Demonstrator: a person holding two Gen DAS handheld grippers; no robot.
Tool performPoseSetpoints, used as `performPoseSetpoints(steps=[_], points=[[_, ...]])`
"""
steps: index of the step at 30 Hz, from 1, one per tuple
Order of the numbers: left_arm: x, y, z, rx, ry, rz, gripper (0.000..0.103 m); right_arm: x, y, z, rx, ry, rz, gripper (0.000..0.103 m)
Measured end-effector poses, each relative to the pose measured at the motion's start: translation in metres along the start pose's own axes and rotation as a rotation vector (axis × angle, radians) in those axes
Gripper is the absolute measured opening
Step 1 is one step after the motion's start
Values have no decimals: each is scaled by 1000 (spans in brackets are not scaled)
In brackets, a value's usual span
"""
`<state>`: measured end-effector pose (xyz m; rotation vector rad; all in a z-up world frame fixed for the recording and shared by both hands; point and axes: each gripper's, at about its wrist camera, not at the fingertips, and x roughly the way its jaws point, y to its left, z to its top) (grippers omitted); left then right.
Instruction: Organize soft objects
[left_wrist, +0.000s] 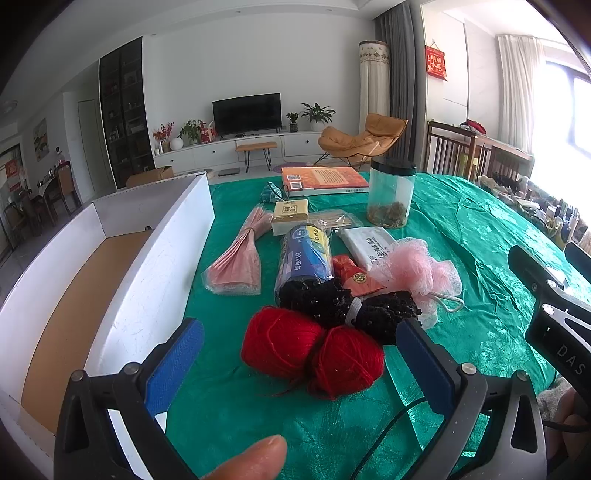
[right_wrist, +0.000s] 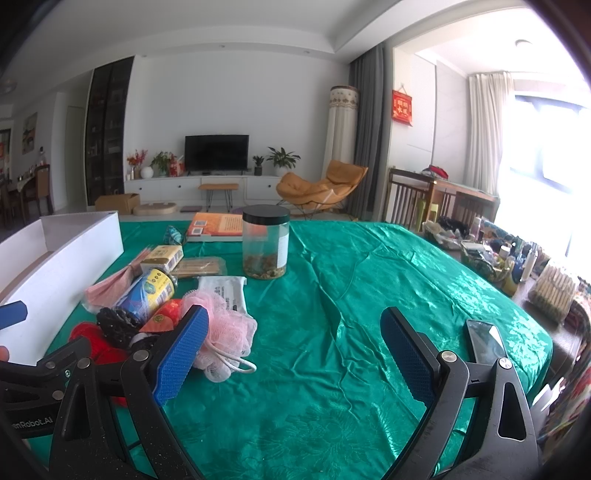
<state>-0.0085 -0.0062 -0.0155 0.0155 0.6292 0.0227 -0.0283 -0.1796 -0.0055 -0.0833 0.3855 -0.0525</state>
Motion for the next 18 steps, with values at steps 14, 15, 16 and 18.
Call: performPoseSetpoints(steps=[14, 15, 16, 18], points=[[0, -2, -4, 11, 6, -1, 103, 0, 0, 0, 1, -1, 1, 96], [0, -3, -4, 13, 7, -1, 103, 0, 0, 0, 1, -1, 1, 96], [0, -3, -4, 15, 9, -2, 103, 0, 0, 0, 2, 0, 1, 96], [0, -4, -5, 17, 11, -2, 103, 0, 0, 0, 2, -2, 1, 96]])
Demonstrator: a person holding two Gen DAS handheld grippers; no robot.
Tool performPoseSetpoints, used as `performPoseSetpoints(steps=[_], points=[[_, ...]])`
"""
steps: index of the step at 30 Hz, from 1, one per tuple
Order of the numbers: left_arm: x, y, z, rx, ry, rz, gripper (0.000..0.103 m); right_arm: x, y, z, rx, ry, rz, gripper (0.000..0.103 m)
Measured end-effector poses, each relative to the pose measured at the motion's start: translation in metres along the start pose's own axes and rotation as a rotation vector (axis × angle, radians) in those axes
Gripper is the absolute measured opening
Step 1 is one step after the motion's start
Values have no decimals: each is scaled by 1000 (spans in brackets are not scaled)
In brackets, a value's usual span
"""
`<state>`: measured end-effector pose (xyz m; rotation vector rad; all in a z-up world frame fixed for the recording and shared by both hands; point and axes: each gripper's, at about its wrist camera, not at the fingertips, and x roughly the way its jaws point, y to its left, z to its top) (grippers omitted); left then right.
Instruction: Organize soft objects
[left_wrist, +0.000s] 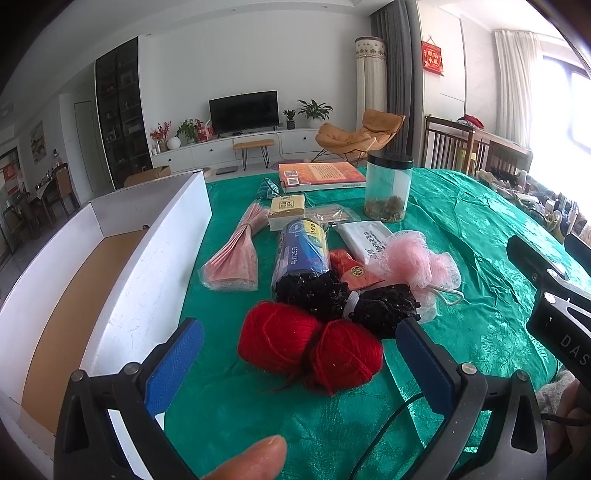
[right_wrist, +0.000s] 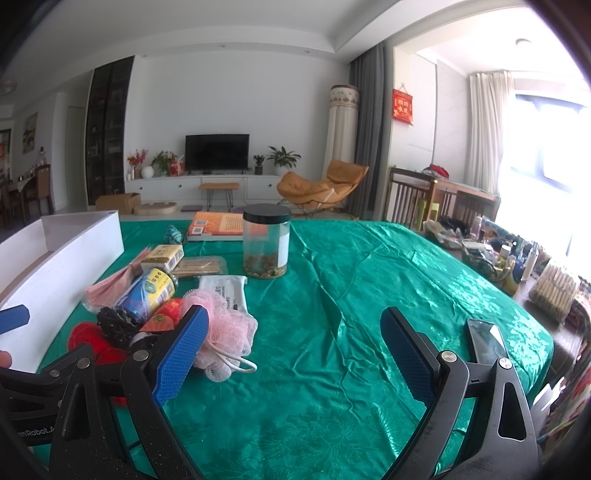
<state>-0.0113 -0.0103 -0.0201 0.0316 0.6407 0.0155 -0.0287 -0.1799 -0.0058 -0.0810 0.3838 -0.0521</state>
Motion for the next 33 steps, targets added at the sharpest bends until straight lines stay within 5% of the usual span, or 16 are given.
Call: performPoseSetpoints(steps=[33], points=[[4, -4, -3, 19, 20, 2, 103, 0, -1, 0, 2, 0, 1, 96]])
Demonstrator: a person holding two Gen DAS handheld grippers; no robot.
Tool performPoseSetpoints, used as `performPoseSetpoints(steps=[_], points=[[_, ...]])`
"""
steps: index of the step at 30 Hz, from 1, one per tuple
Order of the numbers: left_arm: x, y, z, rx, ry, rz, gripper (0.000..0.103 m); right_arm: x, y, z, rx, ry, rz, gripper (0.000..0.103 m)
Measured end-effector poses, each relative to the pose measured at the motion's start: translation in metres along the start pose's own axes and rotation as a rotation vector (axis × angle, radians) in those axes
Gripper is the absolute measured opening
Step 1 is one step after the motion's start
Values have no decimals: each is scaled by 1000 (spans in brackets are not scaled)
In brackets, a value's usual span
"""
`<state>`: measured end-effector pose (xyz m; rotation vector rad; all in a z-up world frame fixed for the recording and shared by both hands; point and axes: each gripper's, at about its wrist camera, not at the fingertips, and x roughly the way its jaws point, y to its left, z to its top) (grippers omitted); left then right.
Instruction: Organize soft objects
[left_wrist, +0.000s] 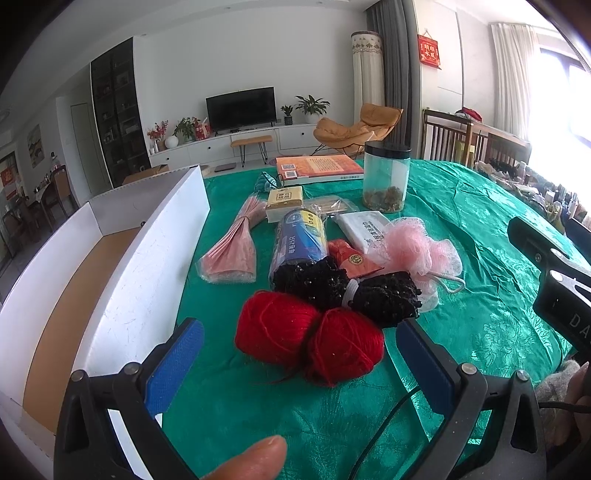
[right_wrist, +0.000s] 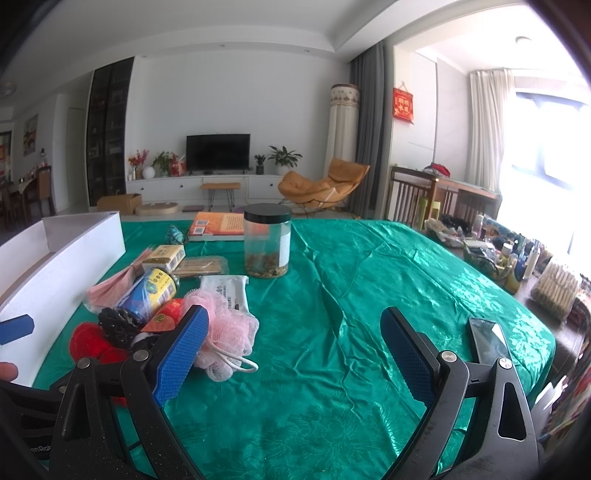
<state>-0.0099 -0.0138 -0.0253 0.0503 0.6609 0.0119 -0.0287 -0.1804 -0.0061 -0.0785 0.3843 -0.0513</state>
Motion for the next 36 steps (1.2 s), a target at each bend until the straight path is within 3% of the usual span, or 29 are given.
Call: performPoseSetpoints(steps=[36], points=[[4, 0, -4, 10, 11, 4, 103, -1, 3, 0, 1, 4, 3, 96]])
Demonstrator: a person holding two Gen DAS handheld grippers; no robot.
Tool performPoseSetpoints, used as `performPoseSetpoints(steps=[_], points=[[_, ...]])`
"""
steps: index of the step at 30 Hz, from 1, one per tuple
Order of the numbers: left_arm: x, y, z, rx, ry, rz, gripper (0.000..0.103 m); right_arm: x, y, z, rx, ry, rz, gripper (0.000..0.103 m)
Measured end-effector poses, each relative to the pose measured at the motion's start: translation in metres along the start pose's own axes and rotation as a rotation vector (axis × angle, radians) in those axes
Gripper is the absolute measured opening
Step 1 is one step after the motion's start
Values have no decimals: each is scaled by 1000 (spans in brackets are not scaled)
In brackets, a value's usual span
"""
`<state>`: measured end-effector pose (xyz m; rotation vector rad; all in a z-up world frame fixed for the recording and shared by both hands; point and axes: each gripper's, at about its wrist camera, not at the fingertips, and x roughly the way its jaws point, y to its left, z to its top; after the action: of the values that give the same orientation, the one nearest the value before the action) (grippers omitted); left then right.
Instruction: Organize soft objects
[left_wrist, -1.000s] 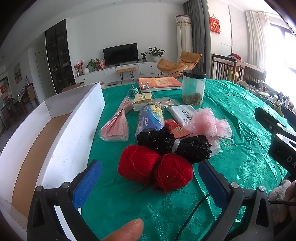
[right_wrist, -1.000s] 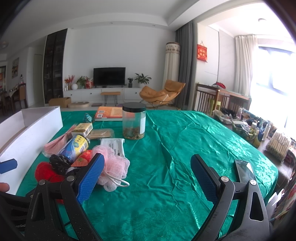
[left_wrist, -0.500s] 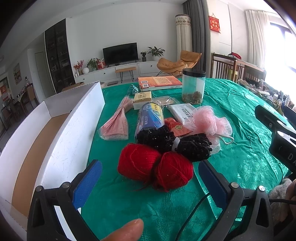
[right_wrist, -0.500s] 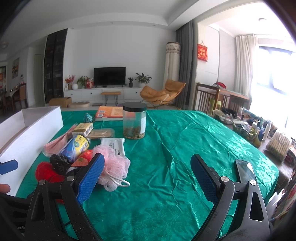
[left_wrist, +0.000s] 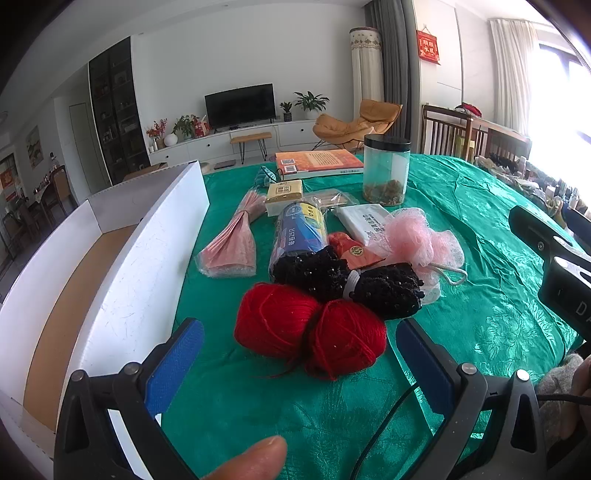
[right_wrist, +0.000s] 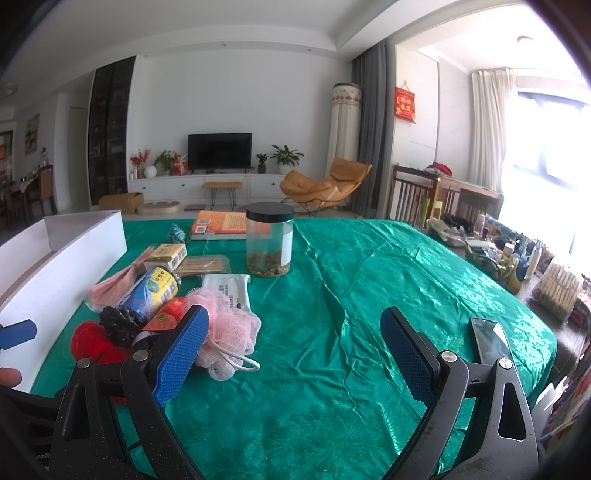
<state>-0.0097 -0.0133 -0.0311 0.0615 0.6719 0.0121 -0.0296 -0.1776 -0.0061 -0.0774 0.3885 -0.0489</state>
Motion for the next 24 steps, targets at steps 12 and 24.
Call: performPoseSetpoints(steps=[12, 24], points=[[1, 1, -2, 0, 6, -3, 103, 0, -1, 0, 1, 1, 1, 96], [3, 2, -3, 3, 13, -2, 103, 0, -2, 0, 1, 1, 1, 96]])
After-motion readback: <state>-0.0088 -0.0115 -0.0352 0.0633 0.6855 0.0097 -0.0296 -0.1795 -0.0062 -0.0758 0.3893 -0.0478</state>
